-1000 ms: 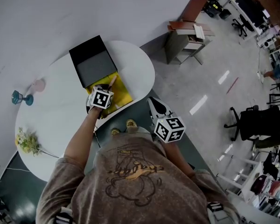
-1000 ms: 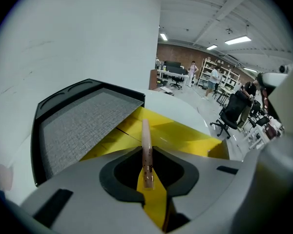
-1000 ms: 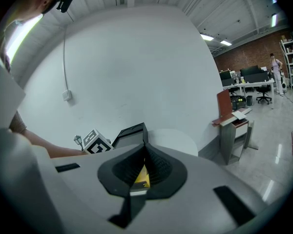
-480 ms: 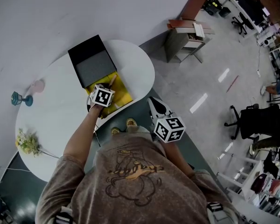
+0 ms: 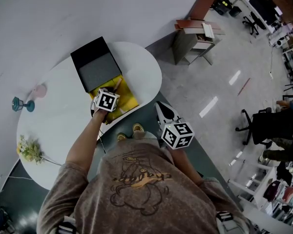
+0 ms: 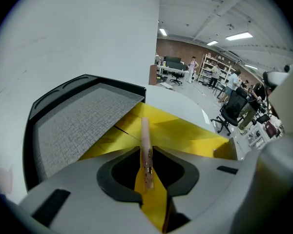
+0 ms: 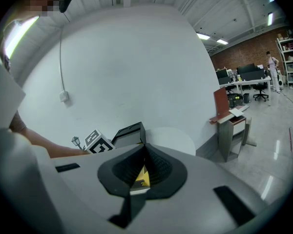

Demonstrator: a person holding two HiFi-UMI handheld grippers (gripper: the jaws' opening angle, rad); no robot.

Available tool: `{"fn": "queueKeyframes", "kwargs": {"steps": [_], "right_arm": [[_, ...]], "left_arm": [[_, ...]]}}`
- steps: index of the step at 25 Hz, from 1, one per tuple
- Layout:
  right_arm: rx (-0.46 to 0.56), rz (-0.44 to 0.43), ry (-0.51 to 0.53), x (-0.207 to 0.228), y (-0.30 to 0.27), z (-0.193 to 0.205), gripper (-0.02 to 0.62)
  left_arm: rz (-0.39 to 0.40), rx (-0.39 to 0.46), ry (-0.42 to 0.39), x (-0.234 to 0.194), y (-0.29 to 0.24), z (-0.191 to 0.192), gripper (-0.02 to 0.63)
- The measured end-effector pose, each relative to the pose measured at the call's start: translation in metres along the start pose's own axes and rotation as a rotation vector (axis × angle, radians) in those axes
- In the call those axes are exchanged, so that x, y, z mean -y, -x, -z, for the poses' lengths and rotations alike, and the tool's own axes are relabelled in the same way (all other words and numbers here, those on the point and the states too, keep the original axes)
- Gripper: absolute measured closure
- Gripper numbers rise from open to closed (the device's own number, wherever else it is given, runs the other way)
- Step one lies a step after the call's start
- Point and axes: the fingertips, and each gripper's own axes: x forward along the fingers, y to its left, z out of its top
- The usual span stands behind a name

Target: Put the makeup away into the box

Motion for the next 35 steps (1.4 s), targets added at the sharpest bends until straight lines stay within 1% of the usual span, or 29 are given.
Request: {"fn": "queueKeyframes", "kwargs": {"steps": [3,5,7,9,15,19,22,24,28,30,35], "right_arm": [[0.001,-0.005,-0.001,0.001,0.000,-0.002,0.592],[-0.002,-0.011,0.002,0.002,-0.001,-0.002,0.592],[-0.005,-0.017,0.005,0.002,-0.003,-0.003,0.592],[-0.009,-0.027,0.010,0.001,-0.007,-0.003,0.592],[-0.020,-0.074,0.030,-0.009,-0.022,-0.007,0.592],[-0.031,-0.107,0.047,-0.018,-0.031,-0.009,0.592],[-0.044,-0.136,0.062,-0.027,-0.040,-0.010,0.592],[-0.047,-0.155,0.074,-0.033,-0.046,-0.012,0.592],[-0.045,-0.180,0.093,-0.043,-0.053,-0.018,0.592],[-0.043,-0.193,0.102,-0.049,-0.057,-0.020,0.592],[-0.041,-0.212,0.122,-0.058,-0.062,-0.024,0.592]], "left_arm": [[0.021,0.001,0.023,0.006,0.007,0.000,0.525],[0.027,0.020,0.026,0.008,0.013,-0.004,0.526],[0.032,0.048,0.047,0.009,0.021,-0.008,0.526],[0.036,0.086,0.071,0.009,0.033,-0.015,0.526],[0.035,0.212,0.107,0.006,0.077,-0.038,0.526],[0.050,0.286,0.136,0.009,0.107,-0.050,0.526],[0.039,0.342,0.161,0.006,0.131,-0.056,0.526],[0.025,0.389,0.176,0.002,0.147,-0.058,0.526],[0.014,0.526,0.236,-0.003,0.181,-0.061,0.526],[-0.003,0.586,0.253,-0.009,0.198,-0.059,0.526],[-0.049,0.702,0.298,-0.017,0.233,-0.051,0.526]]}}
